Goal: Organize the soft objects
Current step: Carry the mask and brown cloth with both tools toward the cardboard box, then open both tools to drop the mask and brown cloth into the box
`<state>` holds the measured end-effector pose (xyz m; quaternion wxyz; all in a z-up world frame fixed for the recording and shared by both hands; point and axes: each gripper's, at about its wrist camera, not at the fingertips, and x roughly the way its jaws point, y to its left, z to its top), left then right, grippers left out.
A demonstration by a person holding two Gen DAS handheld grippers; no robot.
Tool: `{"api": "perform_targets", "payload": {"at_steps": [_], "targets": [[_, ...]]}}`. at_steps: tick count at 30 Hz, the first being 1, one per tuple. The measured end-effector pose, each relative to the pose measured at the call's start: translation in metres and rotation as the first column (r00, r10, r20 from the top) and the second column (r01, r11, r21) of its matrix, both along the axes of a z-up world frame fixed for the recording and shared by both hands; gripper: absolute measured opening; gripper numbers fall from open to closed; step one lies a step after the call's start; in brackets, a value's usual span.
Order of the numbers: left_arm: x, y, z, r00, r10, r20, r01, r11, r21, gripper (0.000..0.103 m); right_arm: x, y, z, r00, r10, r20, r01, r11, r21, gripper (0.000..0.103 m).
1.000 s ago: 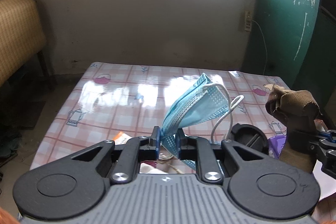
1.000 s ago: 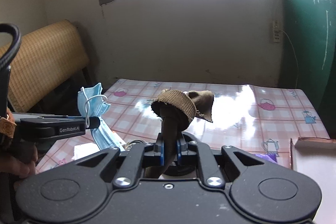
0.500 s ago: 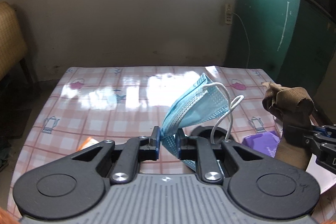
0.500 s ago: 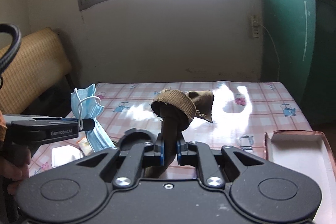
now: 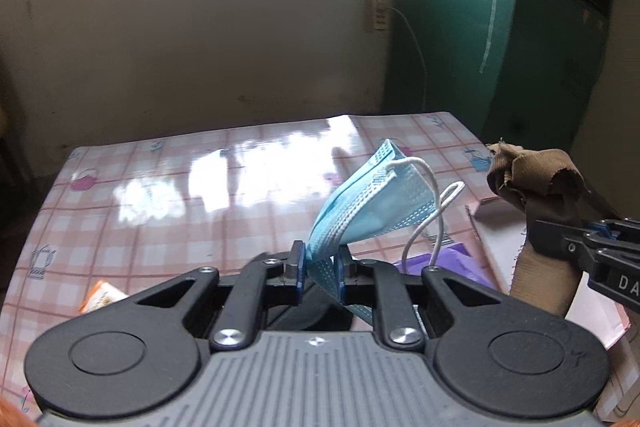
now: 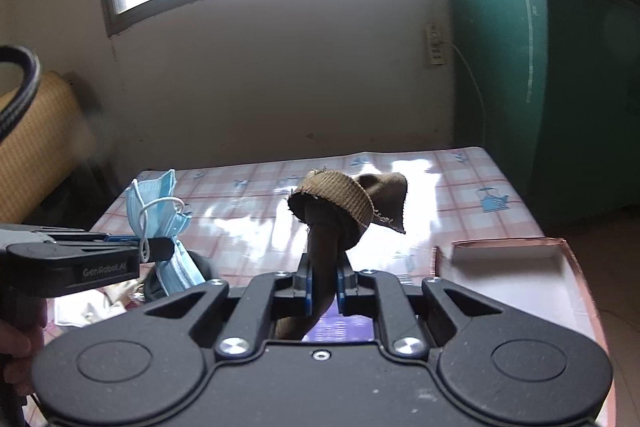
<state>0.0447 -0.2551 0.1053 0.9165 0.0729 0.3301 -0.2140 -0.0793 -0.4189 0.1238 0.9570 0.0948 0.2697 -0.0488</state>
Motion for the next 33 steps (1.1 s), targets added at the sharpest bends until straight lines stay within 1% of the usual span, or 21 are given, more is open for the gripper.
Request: {"api": "perform_targets", "payload": {"at_steps": [7,13,17,22,28,30,31,32,33], "targets": [[-0.001,-0.031,-0.005,0.998,-0.065,-0.014,0.065,0.998,0.001,0.018,-0.004,-0.038,-0.004,0.999,-0.049,-0.016,0.049,0.999,-0.006,0.014],[-0.001,-0.068,-0.013,0.991,-0.13,-0.034,0.13,0.991,-0.002,0.018,-0.006,-0.074,-0.01,0.994,-0.096,-0.043,0.095,0.995,-0.019,0.014],[-0.002,-0.096,-0.022,0.982,-0.181,-0.06,0.18,0.984,-0.015,0.018,-0.006,-0.1,-0.018,0.99,-0.125,-0.068,0.124,0.992,-0.023,0.014],[-0.007,-0.126,-0.036,0.966,-0.241,-0.094,0.239,0.97,-0.036,0.018,-0.005,-0.132,-0.036,0.982,-0.156,-0.104,0.154,0.988,-0.02,0.014],[-0.007,-0.155,-0.052,0.952,-0.279,-0.126,0.275,0.96,-0.05,0.018,0.002,-0.166,-0.055,0.971,-0.186,-0.152,0.184,0.982,-0.027,0.015],[-0.007,-0.165,-0.057,0.945,-0.301,-0.13,0.294,0.953,-0.073,0.02,0.007,-0.175,-0.061,0.967,-0.193,-0.166,0.192,0.981,-0.025,0.015],[-0.006,-0.17,-0.06,0.941,-0.312,-0.134,0.302,0.949,-0.087,0.023,0.008,-0.179,-0.064,0.966,-0.195,-0.167,0.195,0.981,-0.02,0.017],[-0.006,-0.174,-0.062,0.937,-0.318,-0.142,0.307,0.947,-0.096,0.036,0.011,-0.183,-0.067,0.965,-0.199,-0.171,0.199,0.98,-0.018,0.018],[-0.007,-0.178,-0.064,0.935,-0.323,-0.147,0.311,0.945,-0.097,0.043,0.014,-0.186,-0.07,0.964,-0.199,-0.175,0.199,0.98,-0.019,0.025]]}}
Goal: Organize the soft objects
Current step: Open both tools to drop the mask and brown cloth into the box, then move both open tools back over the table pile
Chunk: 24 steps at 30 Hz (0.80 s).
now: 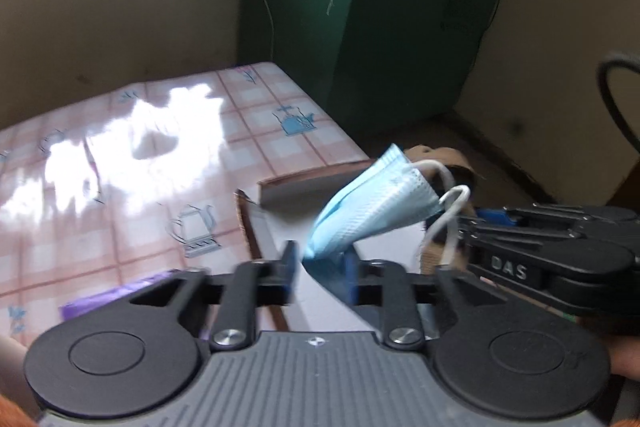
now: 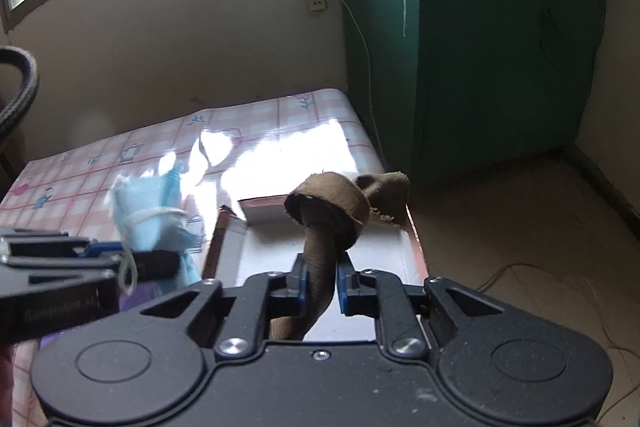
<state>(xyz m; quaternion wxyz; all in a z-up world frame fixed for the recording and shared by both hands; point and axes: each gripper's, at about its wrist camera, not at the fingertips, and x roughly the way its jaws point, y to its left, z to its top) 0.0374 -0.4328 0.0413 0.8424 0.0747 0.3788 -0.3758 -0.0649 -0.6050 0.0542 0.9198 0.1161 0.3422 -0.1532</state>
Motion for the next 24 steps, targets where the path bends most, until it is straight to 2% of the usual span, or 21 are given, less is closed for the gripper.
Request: {"api": "perform_targets", "payload": {"at_steps": [1,2,3,6,10,16,20,24], "targets": [[-0.002,-0.002,0.0,1.0,-0.006,0.006,0.006,1.0,-0.003,0.055,0.002,-0.002,-0.002,1.0,-0.001,0.0,0.001,1.0,-0.002,0.04],[-0.004,-0.004,-0.001,1.0,-0.009,0.021,0.009,1.0,-0.005,0.062,0.003,-0.004,-0.002,1.0,-0.007,0.0,0.007,1.0,-0.008,0.049],[-0.005,-0.005,-0.002,0.999,-0.007,0.032,0.007,1.0,0.006,0.065,0.002,-0.004,-0.002,1.0,-0.013,0.001,0.013,1.0,-0.013,0.061],[-0.007,0.0,0.0,0.999,0.002,0.049,-0.003,1.0,0.025,0.068,-0.005,-0.001,0.002,1.0,-0.015,0.018,0.015,1.0,-0.002,0.061],[-0.009,0.013,0.01,0.996,0.058,0.067,-0.06,0.998,0.034,0.08,-0.016,0.013,0.013,0.999,-0.01,0.045,0.011,1.0,-0.003,0.067],[-0.018,0.043,0.028,0.98,0.145,0.14,-0.16,0.982,0.104,0.086,-0.03,0.045,0.04,0.995,0.004,0.099,-0.003,1.0,-0.01,0.078],[-0.018,0.071,0.036,0.971,0.204,0.125,-0.218,0.97,0.111,0.089,-0.029,0.073,0.051,0.996,0.023,0.091,-0.018,0.999,-0.051,0.078],[-0.023,0.098,0.045,0.958,0.248,0.142,-0.264,0.958,0.111,0.091,-0.031,0.095,0.059,0.995,0.034,0.096,-0.03,0.999,-0.042,0.078]]}}
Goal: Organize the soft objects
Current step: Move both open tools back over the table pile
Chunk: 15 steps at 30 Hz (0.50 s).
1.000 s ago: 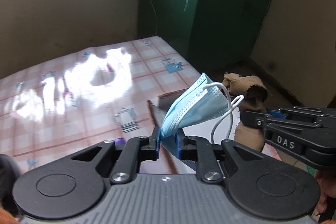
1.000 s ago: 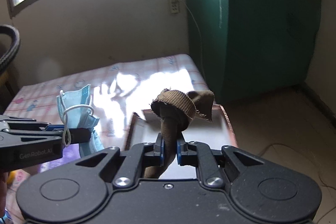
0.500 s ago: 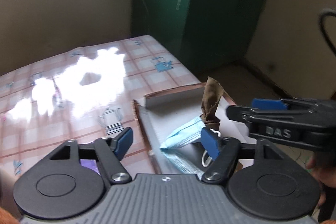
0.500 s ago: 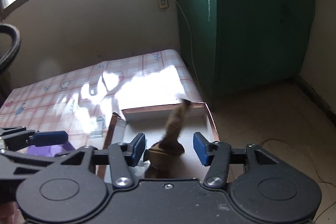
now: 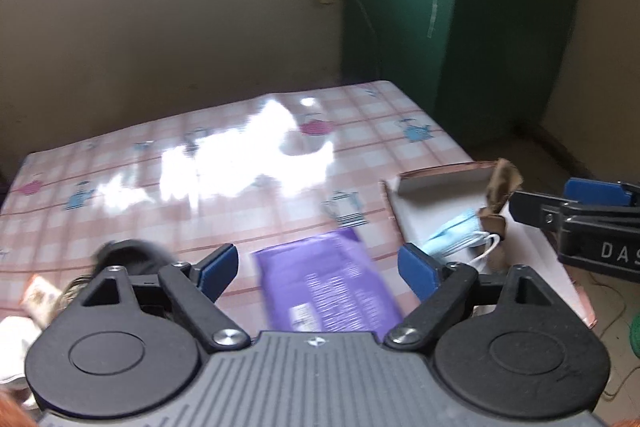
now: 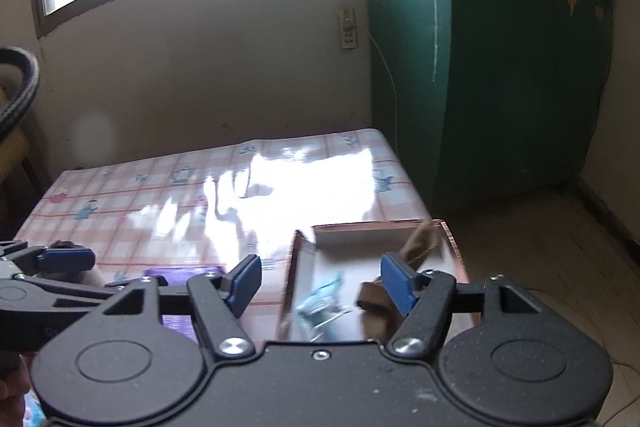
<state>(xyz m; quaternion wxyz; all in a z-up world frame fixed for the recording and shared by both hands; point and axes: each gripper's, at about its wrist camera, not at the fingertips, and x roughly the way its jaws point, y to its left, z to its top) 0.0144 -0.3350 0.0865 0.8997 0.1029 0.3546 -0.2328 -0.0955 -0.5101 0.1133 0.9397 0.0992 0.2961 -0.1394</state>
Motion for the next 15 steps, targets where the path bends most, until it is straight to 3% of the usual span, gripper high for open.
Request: {"api": "perform_targets", "payload": {"at_steps": [15], "targets": [[-0.014,0.091,0.013,0.985,0.17,-0.005,-0.17,0.985,-0.031,0.094,0.015,0.096,0.008,0.99,0.144,0.004,-0.144,0.99,0.006,0.079]]}}
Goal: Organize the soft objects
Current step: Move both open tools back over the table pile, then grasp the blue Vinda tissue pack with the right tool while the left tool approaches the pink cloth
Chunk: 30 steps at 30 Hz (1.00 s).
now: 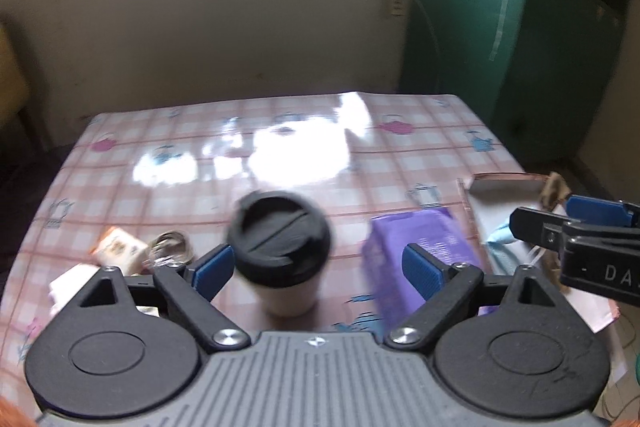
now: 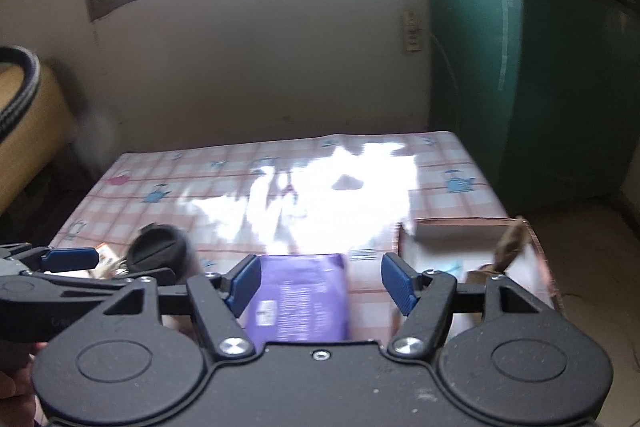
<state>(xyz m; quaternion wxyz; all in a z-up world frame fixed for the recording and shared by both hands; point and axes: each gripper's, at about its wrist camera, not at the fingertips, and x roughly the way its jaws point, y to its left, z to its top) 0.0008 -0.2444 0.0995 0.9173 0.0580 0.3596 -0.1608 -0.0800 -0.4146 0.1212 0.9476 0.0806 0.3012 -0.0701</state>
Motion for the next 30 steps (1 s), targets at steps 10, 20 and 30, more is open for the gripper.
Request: {"api": "perform_targets", "payload": {"at_steps": [10,20,30], "targets": [[-0.001,0.044,0.002,0.995,0.098,0.011,-0.098,0.995,0.01,0.094,0.011,0.057,-0.007,0.995,0.097,-0.009,-0.096,0.995,0.018,0.079],[0.0,0.083,-0.004,0.986,0.167,0.007,-0.167,0.986,0.007,0.094,0.023,0.1,-0.014,0.984,0.175,-0.019,-0.174,0.984,0.029,0.079],[-0.001,0.112,-0.009,0.974,0.227,-0.014,-0.227,0.974,0.001,0.094,0.036,0.13,-0.02,0.972,0.233,-0.035,-0.232,0.972,0.028,0.079]]}}
